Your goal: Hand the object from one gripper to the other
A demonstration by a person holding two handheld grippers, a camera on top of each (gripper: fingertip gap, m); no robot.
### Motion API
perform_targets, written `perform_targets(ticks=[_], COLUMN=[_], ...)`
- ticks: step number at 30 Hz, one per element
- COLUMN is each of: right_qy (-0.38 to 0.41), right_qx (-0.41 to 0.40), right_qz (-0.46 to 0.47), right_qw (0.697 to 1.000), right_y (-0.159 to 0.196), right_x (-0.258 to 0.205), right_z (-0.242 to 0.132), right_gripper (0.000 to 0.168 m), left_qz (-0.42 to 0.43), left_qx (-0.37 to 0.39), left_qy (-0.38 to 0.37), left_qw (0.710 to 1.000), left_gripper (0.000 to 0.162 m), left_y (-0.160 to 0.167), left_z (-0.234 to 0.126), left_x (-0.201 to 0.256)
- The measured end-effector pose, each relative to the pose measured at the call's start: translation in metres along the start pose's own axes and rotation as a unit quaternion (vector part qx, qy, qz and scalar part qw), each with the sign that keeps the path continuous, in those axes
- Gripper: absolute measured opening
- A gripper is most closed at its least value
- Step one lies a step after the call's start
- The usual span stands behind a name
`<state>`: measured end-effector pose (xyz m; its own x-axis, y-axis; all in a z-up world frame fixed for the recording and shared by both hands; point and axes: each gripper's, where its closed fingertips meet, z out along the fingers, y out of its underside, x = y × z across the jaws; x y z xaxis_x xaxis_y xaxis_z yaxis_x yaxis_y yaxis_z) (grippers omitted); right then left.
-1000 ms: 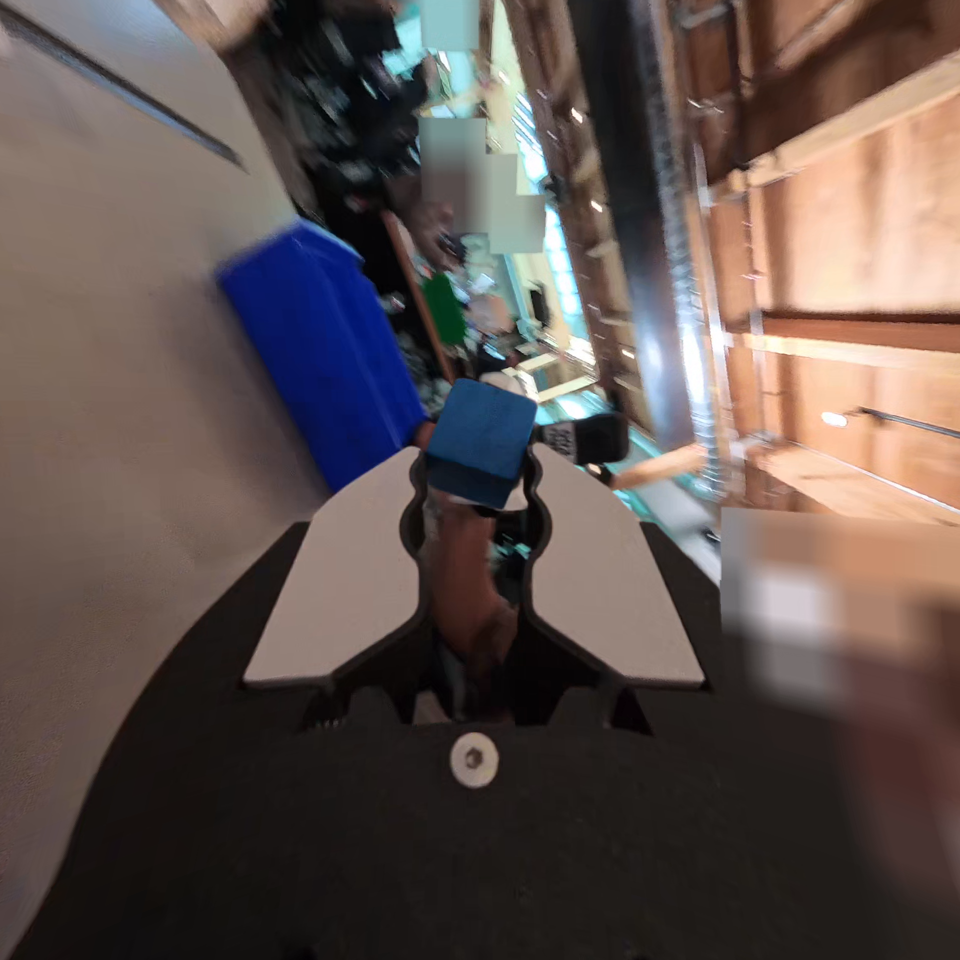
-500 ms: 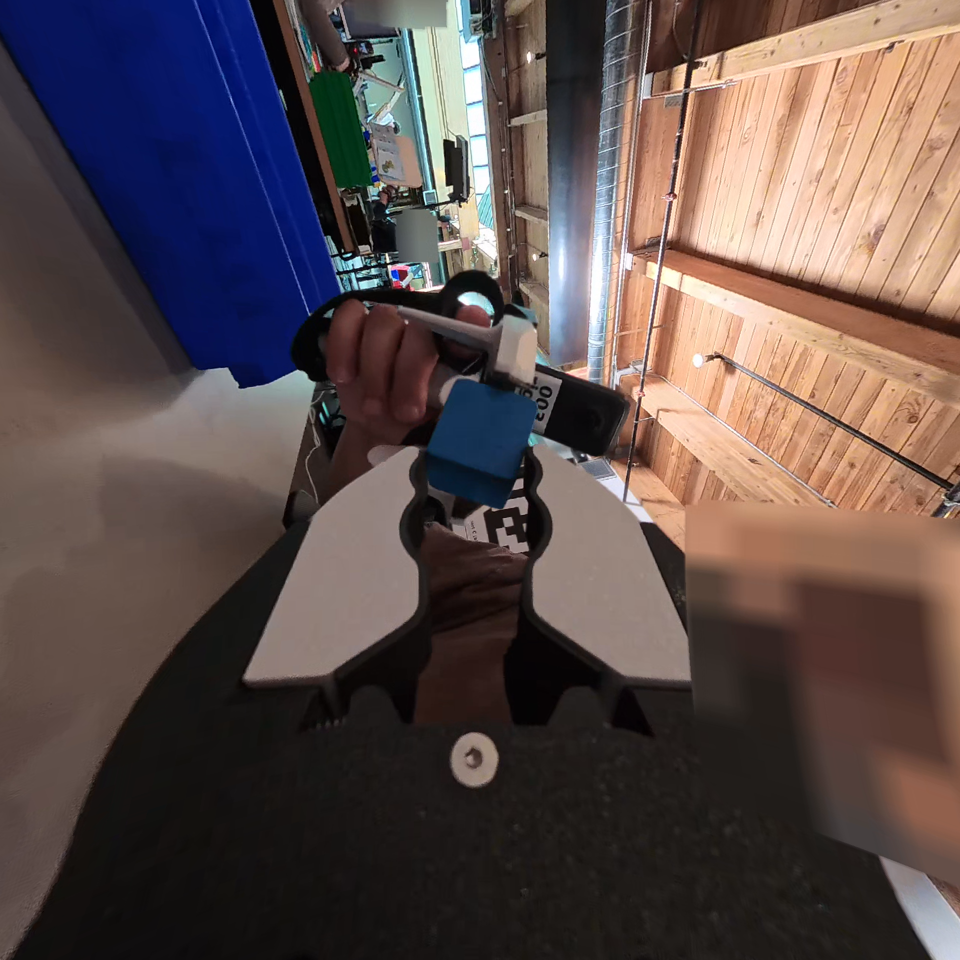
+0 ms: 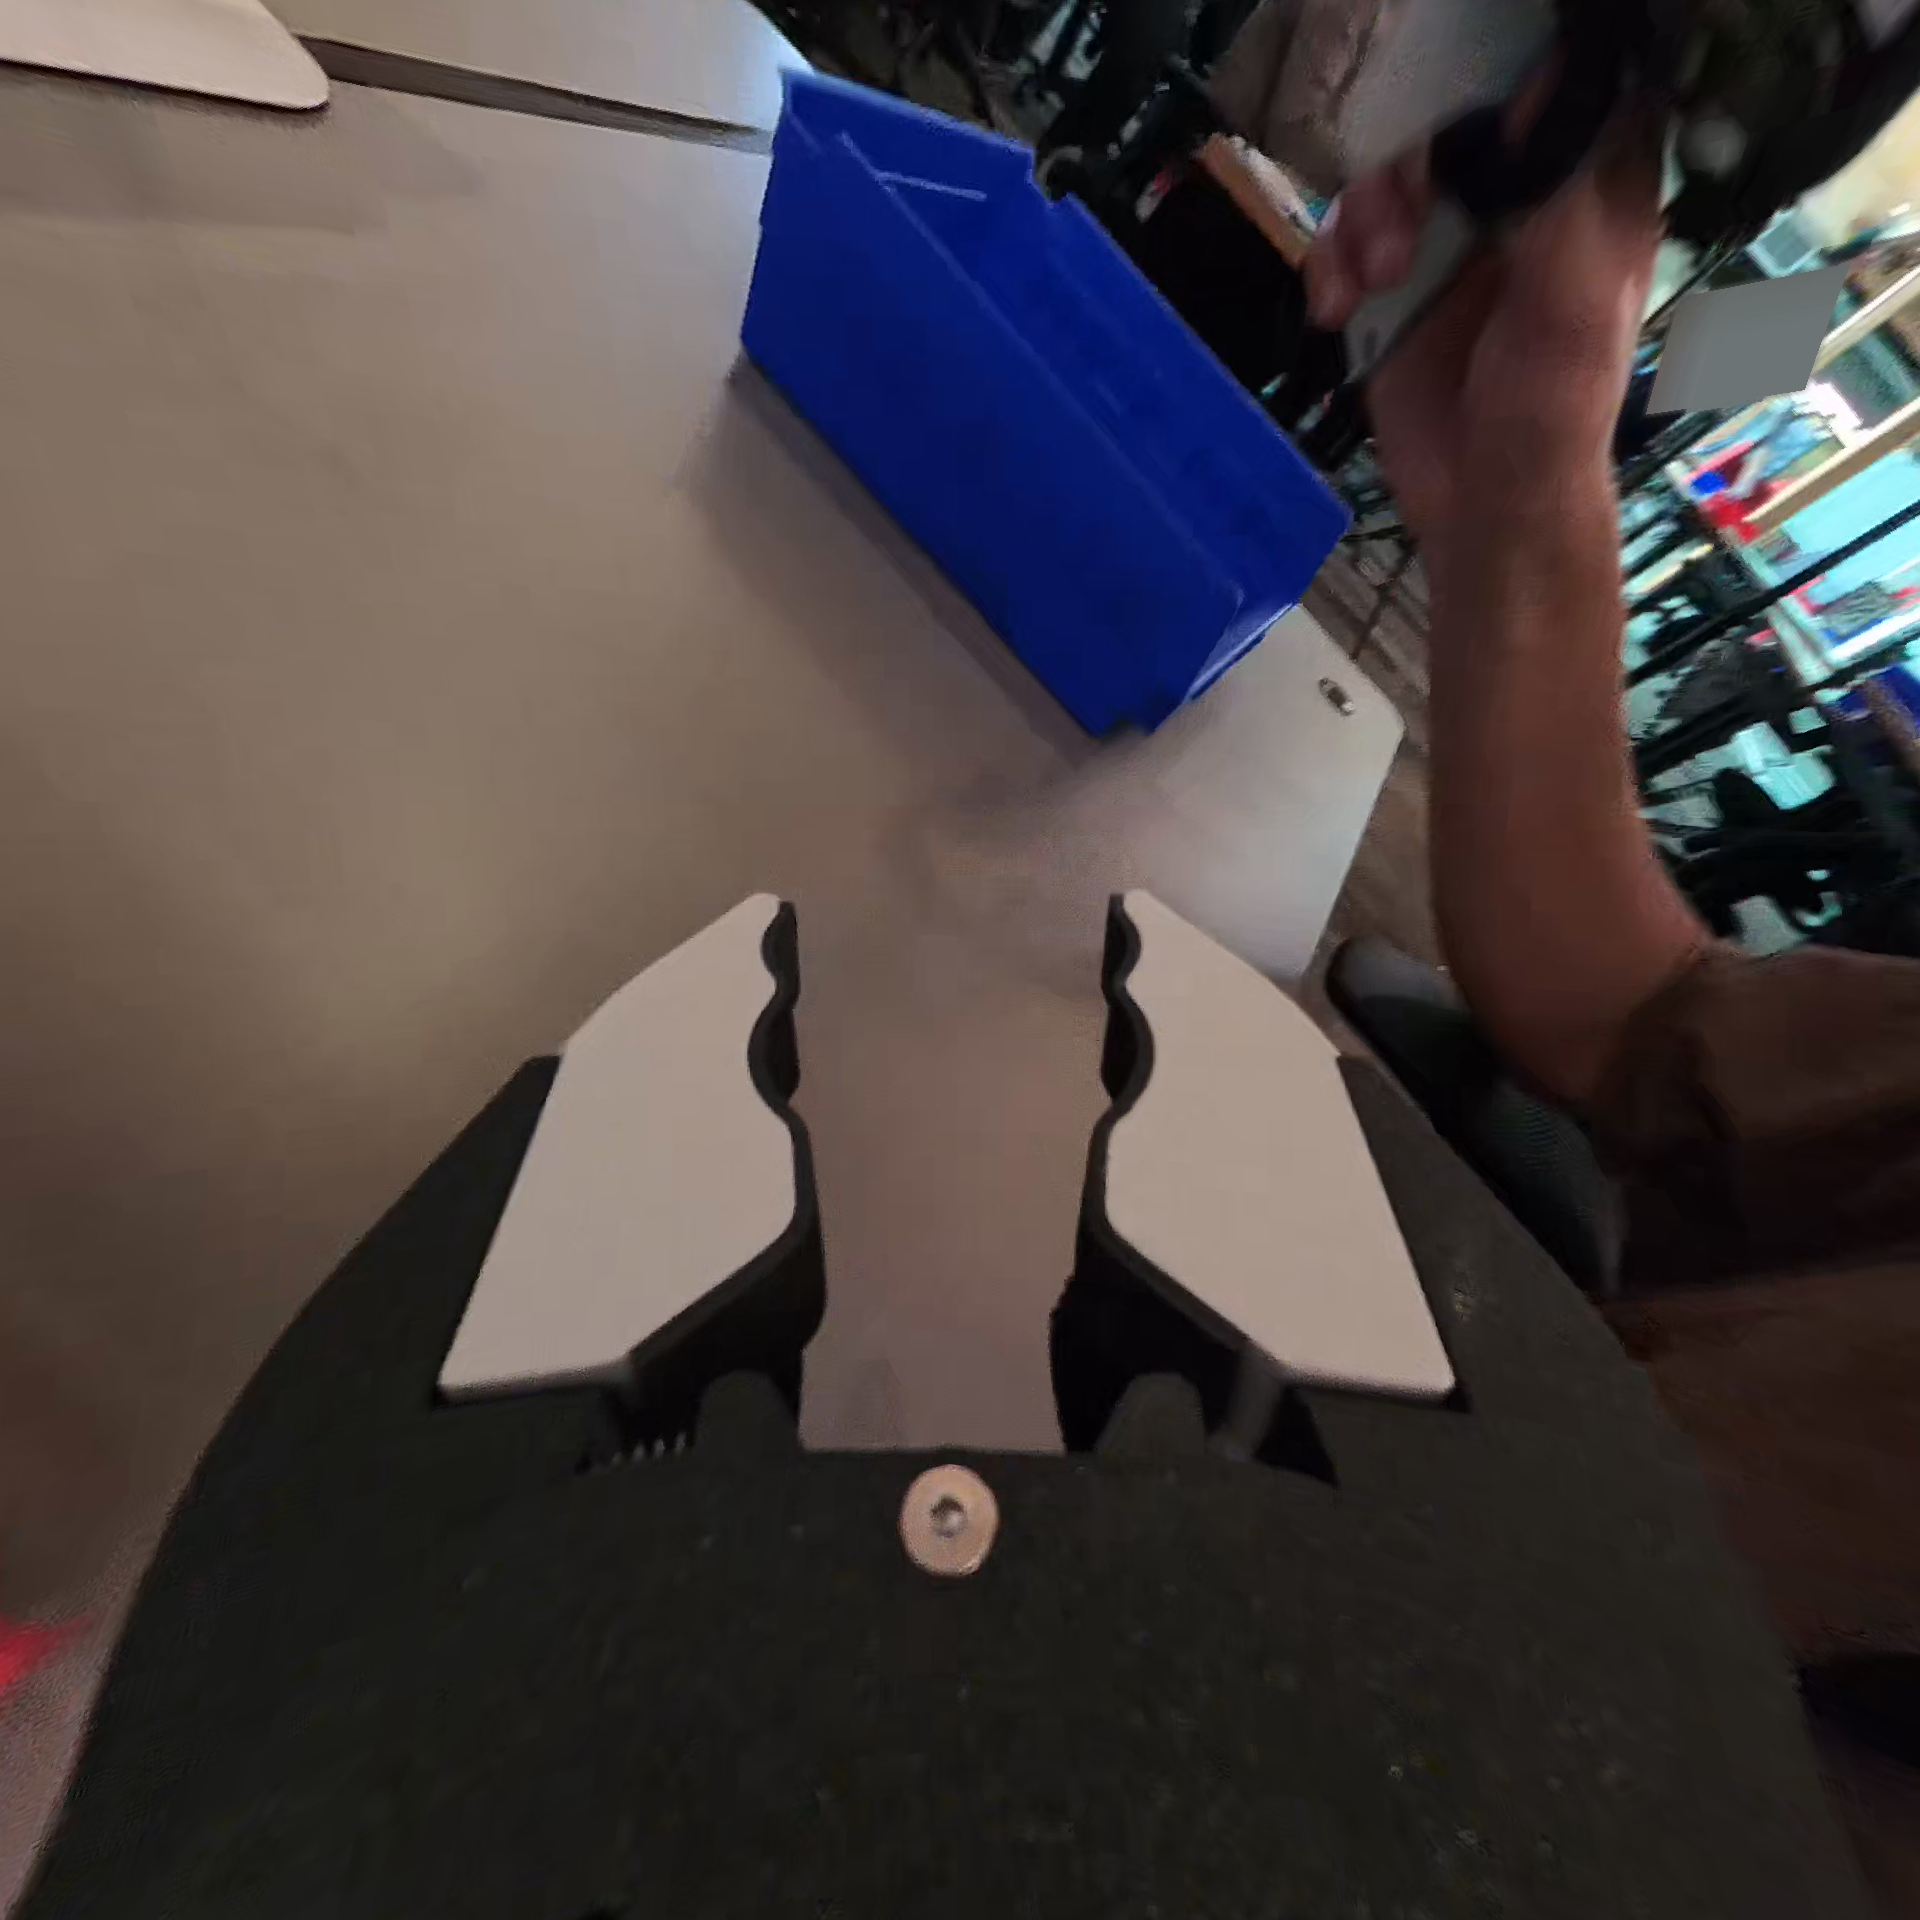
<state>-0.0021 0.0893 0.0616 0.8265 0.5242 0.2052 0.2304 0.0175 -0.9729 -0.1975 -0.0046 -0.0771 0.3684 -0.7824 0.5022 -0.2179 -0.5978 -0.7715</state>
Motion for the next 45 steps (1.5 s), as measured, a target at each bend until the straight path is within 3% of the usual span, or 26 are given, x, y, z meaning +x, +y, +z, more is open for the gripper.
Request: perform_targets(ticks=[3,6,8,11,14,17,45], right_qy=[0.143,0.226,0.224,0.213,0.212,0.223,0.221], right_qx=[-0.122,-0.279,-0.382,-0.487,-0.573,-0.599,-0.6], right_qz=[0.072,0.136,0.216,0.236,0.224,0.216,0.189], right_qw=[0.98,0.923,0.87,0.813,0.759,0.738,0.745], right_y=[0.056,0.138,0.191,0.241,0.273,0.286,0.291], right_x=[0.092,0.152,0.162,0.164,0.164,0.17,0.167], right_z=[-0.018,-0.033,-0.036,-0.034,-0.036,-0.035,-0.033], right_gripper=[0.048,0.048,0.048,0.048,0.049,0.048,0.056], left_qz=[-0.002,-0.04,-0.04,-0.014,-0.01,-0.016,0.005], left_qx=[-0.007,-0.02,-0.024,-0.035,-0.032,-0.041,-0.074], left_qy=[-0.014,0.025,0.035,0.006,-0.002,0.009,0.011], left_qw=[1.0,0.999,0.998,0.999,0.999,0.999,0.997], left_gripper=[0.053,0.053,0.053,0.052,0.052,0.052,0.053], left_y=[0.029,0.037,0.038,0.042,0.039,0.042,0.054], left_z=[0.004,0.012,0.014,0.013,0.009,0.009,0.015], left_x=[-0.006,-0.003,-0.002,-0.011,-0.012,-0.011,-0.001])
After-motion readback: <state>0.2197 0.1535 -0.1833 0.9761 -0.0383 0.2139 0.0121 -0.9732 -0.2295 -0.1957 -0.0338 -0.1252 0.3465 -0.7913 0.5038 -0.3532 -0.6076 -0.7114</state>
